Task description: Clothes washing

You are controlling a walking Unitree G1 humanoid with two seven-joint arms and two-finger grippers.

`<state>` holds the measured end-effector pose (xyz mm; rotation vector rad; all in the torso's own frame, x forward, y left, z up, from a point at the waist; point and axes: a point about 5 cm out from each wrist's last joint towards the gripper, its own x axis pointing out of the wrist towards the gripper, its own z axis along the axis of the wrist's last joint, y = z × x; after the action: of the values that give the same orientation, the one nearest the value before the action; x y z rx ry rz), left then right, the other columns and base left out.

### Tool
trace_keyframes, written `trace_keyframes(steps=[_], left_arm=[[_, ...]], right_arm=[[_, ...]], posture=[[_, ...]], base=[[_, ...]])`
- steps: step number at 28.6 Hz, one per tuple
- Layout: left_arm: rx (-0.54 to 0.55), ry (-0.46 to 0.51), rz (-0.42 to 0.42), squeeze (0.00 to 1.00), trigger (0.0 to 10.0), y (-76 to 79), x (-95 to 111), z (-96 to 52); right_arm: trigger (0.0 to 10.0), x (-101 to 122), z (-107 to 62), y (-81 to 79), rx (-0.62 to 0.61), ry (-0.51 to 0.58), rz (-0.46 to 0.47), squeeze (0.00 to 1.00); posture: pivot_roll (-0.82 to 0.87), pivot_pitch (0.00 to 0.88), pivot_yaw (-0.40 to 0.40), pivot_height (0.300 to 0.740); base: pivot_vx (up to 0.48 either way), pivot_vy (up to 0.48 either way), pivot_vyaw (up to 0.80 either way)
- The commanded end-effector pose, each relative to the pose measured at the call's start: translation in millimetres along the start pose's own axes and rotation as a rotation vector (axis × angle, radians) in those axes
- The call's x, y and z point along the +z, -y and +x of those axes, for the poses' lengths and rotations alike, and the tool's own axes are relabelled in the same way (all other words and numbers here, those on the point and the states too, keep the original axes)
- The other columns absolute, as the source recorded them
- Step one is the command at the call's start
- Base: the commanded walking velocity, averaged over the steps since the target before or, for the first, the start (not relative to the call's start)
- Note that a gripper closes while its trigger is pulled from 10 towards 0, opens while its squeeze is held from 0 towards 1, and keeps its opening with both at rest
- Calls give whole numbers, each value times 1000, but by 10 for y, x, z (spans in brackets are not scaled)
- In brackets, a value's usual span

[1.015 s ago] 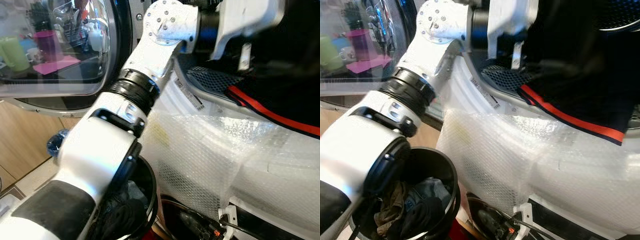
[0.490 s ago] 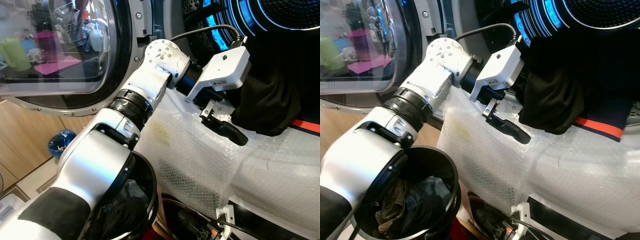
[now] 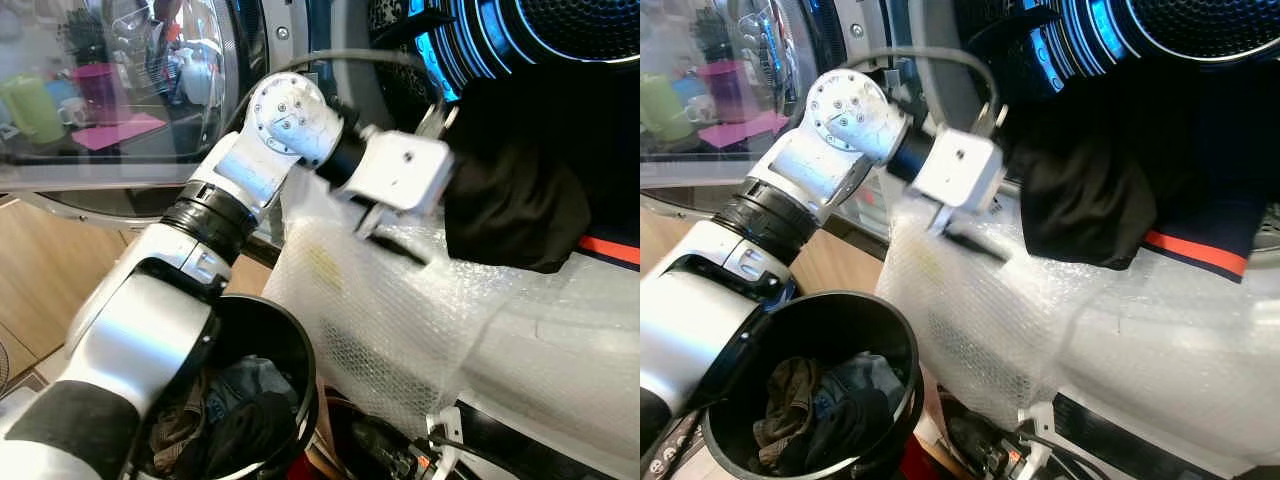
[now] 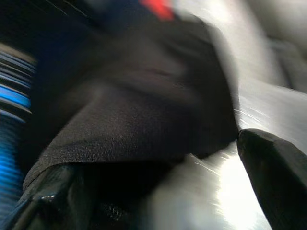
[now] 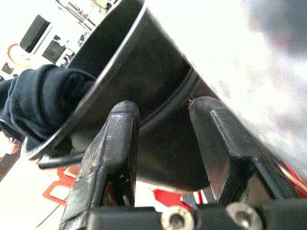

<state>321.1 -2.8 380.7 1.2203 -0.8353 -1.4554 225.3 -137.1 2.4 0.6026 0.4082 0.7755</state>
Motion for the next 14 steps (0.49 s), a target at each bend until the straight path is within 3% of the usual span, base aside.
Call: trace_keyframes(steps=[1,2,3,4,5,6,7,8,11,14], left_arm=[[215,136,97,1000,10000,-168,232,13],[266,176,78,1000,10000,-176,253,17],[312,239,14,220,10000,-157,270,29],[330,275,-32,220,10000,-138,278,36],[401,334,-164,0,10000,-116,265,46],[401,334,-164,0,10000,-116,265,46],[494,404,-339,0,10000,-114,216,49],[541,457,-461,0,10000,-117,186,48],[612,604,-711,0,10000,-55,163,28],[605,620,-769,0,10000,7,163,23]], right_arm=[[10000,-15,13,11,-5,-2,2,0],[10000,-11,18,14,-5,-2,2,0],[10000,-12,27,14,-4,-3,3,0],[10000,-12,32,16,-3,-5,3,0],[10000,-17,44,23,-1,-8,3,0],[10000,-17,44,23,-1,-8,3,0],[10000,-23,52,30,0,-8,4,0],[10000,-29,55,34,0,-9,5,0],[10000,-50,50,40,-1,-11,13,0],[10000,-64,48,36,1,-13,13,0]], posture=[[83,0,33,740],[91,0,29,740],[92,0,28,740],[94,0,28,740],[100,0,26,740],[100,0,26,740],[100,0,26,740],[99,0,30,740],[96,0,27,740],[96,0,26,740]], base=[[0,0,0],[0,0,0],[0,0,0],[0,0,0],[0,0,0],[0,0,0],[0,0,0],[0,0,0],[0,0,0],[0,0,0]])
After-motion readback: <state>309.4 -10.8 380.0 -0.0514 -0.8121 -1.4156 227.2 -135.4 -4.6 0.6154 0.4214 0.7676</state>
